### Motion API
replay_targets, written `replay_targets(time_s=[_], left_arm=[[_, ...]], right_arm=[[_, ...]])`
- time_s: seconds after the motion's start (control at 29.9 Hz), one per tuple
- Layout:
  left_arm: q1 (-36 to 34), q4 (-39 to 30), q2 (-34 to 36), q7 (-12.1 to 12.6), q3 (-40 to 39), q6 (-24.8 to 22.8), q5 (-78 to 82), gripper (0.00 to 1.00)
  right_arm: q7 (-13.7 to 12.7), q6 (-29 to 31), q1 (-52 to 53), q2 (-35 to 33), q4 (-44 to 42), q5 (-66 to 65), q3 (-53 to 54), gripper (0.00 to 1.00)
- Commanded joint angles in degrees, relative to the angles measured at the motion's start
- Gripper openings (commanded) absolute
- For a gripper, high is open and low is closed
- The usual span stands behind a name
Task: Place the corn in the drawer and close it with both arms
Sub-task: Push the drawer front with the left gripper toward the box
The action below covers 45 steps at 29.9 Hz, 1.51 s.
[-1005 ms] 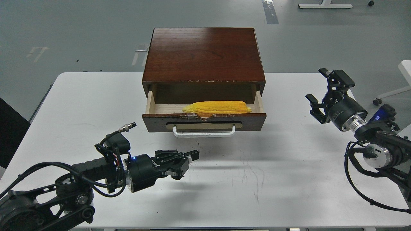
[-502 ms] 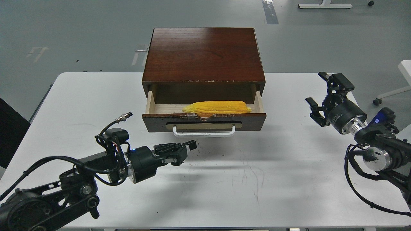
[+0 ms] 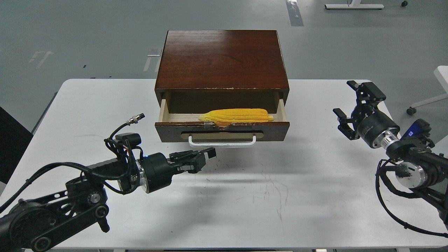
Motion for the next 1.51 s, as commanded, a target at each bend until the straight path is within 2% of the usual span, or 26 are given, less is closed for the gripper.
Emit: replay_targets(time_s=[0.0, 0.4, 0.87, 1.47], left_arm=[[-1.21, 0.4, -0.04, -0.09, 0.01, -0.82, -0.15, 0.0], [-3.05, 4.17, -0.3, -0.09, 0.01, -1.0, -2.08, 0.0], [-7.18, 10.15, -5.22, -0.09, 0.18, -1.08, -3.93, 0.0], [-9.82, 16.74, -5.58, -0.79, 0.18, -1.26, -5.95, 0.0]], right_arm=[[0.0, 0.0, 0.0, 0.0, 0.0, 0.0, -0.01, 0.99], [0.0, 0.0, -0.35, -0.09, 0.08, 0.0, 0.16, 0.99], [0.0, 0.0, -0.44, -0.09, 0.17, 0.0, 0.43, 0.99], [0.0, 0.0, -0.88, -0.18, 0.0, 0.0, 0.69, 0.99]])
